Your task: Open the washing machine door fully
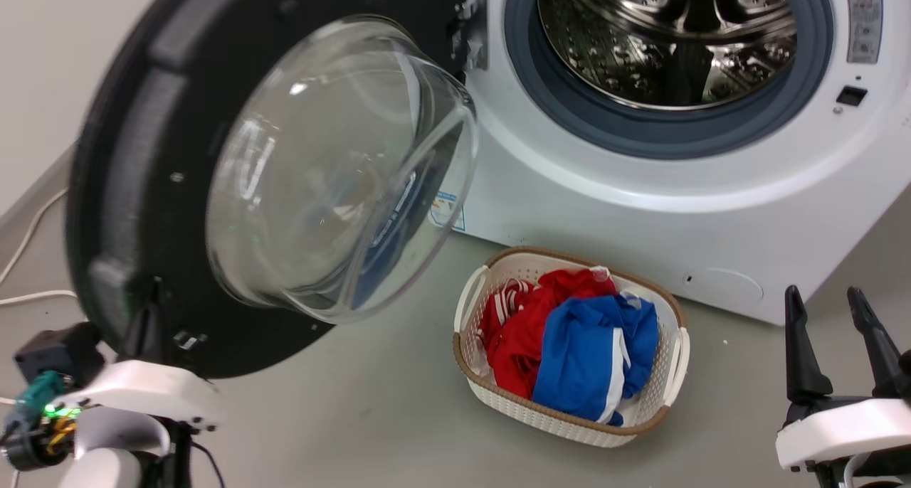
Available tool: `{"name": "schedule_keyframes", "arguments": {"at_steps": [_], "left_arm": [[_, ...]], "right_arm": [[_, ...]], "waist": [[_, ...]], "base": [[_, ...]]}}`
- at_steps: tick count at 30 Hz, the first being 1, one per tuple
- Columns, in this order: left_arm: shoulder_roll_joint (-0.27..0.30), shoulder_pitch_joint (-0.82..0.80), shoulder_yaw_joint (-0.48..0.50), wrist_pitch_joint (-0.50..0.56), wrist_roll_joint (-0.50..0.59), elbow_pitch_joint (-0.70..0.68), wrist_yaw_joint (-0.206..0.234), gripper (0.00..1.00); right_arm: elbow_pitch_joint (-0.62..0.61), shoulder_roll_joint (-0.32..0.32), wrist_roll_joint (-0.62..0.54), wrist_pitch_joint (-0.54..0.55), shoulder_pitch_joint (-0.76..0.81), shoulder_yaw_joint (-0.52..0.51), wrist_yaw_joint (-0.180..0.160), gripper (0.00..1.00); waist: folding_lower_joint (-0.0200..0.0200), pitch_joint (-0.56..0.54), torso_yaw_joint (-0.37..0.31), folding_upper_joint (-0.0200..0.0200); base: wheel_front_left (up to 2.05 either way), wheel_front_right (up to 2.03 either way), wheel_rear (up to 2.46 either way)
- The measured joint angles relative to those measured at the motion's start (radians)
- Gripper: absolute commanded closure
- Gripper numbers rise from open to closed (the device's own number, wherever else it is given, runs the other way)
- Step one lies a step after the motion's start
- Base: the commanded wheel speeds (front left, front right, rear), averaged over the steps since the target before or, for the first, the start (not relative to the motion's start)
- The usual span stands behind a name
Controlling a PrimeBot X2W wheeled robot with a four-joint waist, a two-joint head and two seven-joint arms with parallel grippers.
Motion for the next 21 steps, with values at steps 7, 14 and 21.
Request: {"name": "schedule_keyframes", "arguments": {"at_steps": [7,14,21], "left_arm": [[0.048,-0.065,0.073,-0.030,-0.042,0.117,-0.031,1.00],[0.092,-0.124,0.117,-0.061,-0.069,0.250,-0.074,1.00],[0.101,-0.144,0.126,-0.090,-0.075,0.305,-0.091,1.00]], "right_arm": [[-0.057,0.000,-0.039,0.035,-0.028,0.001,0.000,0.00],[-0.082,0.000,-0.055,0.057,-0.041,0.001,0.000,0.00],[-0.078,0.000,-0.055,0.061,-0.040,0.001,0.000,0.00]], "waist": [[0.0000,0.064,-0.028,0.0000],[0.0000,0.101,-0.045,0.0000],[0.0000,0.082,-0.045,0.0000]], "base": [[0.00,0.00,0.00],[0.00,0.00,0.00],[0.00,0.00,0.00]]}}
